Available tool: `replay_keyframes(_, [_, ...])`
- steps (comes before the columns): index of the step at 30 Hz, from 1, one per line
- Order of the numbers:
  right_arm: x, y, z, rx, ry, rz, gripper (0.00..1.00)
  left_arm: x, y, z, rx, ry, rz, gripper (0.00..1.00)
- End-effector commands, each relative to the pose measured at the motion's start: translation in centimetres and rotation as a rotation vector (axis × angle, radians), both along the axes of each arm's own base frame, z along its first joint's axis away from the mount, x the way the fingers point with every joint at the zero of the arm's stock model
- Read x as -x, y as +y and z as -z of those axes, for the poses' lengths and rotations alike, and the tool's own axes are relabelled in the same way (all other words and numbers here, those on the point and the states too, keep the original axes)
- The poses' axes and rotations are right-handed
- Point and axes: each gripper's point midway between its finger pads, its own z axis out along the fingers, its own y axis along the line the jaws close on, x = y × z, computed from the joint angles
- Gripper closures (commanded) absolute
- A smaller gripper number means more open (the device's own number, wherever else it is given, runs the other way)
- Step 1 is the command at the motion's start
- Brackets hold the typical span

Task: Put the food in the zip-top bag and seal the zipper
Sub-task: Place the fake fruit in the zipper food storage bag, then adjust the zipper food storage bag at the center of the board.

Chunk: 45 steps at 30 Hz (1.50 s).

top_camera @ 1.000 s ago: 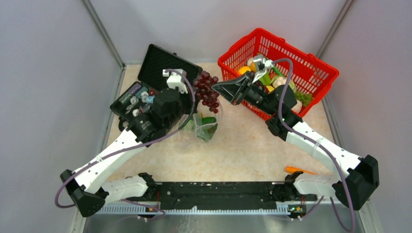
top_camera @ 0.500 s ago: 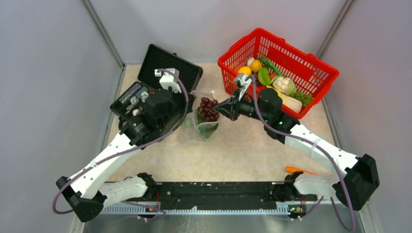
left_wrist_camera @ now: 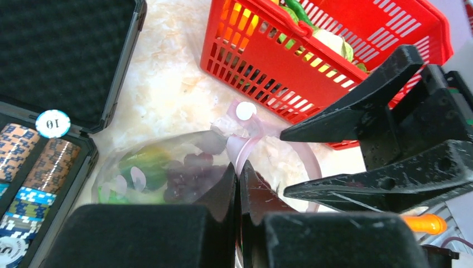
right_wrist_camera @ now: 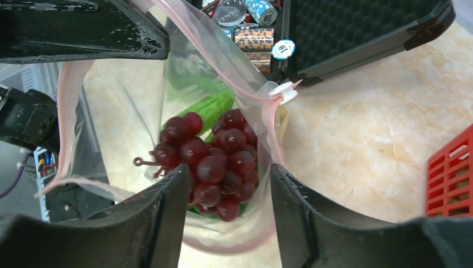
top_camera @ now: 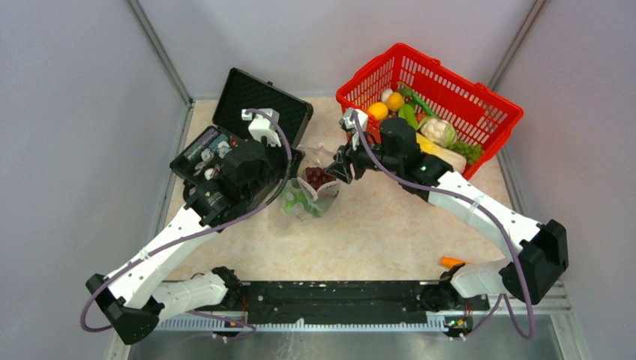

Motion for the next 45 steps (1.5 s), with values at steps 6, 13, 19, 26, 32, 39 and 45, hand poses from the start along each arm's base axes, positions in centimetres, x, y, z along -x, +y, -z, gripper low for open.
replay_keyframes(6, [2.6, -0.5, -6.3, -0.177, -0.106, -0.046, 0.4, -0.9, 4.3, -3.0, 0.025, -0.115, -0.204, 1.0])
replay_keyframes(13, [1.2, -2.8, -6.7, -0.206, -0.041, 0.163, 0.41, -1.3, 5.1, -2.7, 0.046, -0.105, -0.252, 1.0])
replay_keyframes(19, [0.9, -1.6, -4.2, -0.203, 0.166, 0.21, 0.39, -1.3, 4.5, -2.5, 0.052, -0.107, -0.219, 1.0])
replay_keyframes(26, [1.4, 2.2, -1.7, -0.132, 0.255, 0.208, 0.37, -1.3, 3.8, -2.2, 0.052, -0.097, -0.19, 1.0])
replay_keyframes(32, [-1.4, 1.2, -0.4, -0.055, 0.189, 0.393, 0.86, -1.3, 4.1, -2.0, 0.03, -0.097, -0.197, 1.0])
replay_keyframes(39, [-1.1, 1.4, -10.2, -0.228, 0.018, 0.335, 1.0, -1.5, 9.5, -2.5, -0.105, -0.151, -0.398, 1.0])
replay_keyframes(45, [1.5, 4.6, -14.0, -0.303, -0.002, 0.116, 1.0, -0.9, 11.3, -3.3, -0.099, -0.169, -0.436, 1.0])
